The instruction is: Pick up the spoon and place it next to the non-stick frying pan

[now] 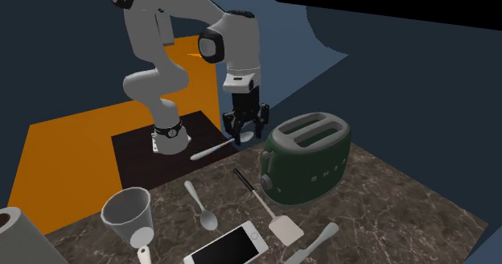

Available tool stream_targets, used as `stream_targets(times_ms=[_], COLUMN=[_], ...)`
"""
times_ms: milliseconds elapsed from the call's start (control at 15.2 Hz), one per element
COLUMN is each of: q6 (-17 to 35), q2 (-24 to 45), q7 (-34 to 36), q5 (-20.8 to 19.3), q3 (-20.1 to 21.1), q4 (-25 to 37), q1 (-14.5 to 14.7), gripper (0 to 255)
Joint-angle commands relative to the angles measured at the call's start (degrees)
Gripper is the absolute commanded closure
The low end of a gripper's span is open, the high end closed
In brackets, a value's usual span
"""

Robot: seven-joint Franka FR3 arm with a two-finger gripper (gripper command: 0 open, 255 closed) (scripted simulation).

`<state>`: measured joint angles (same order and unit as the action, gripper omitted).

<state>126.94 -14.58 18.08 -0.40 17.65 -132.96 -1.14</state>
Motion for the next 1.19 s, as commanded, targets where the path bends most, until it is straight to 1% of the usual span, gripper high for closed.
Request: stream_targets(times_ms=[0,528,792,1122], q6=[0.3,1.2,1.5,1.6], q2=[-0.7,-1.3,-0.1,2.6], q7=[-3.3,-15.5,-21.5,-28.9], q5=[0.1,-0.1,-0.3,-0.3], q3=[-2.0,-10.1,-14.1,-18.7], q4=[-0.8,-2.1,-1.1,1.6], q1=[-1.0,-5.4,-7.7,-10.4], gripper=[255,255,255,255])
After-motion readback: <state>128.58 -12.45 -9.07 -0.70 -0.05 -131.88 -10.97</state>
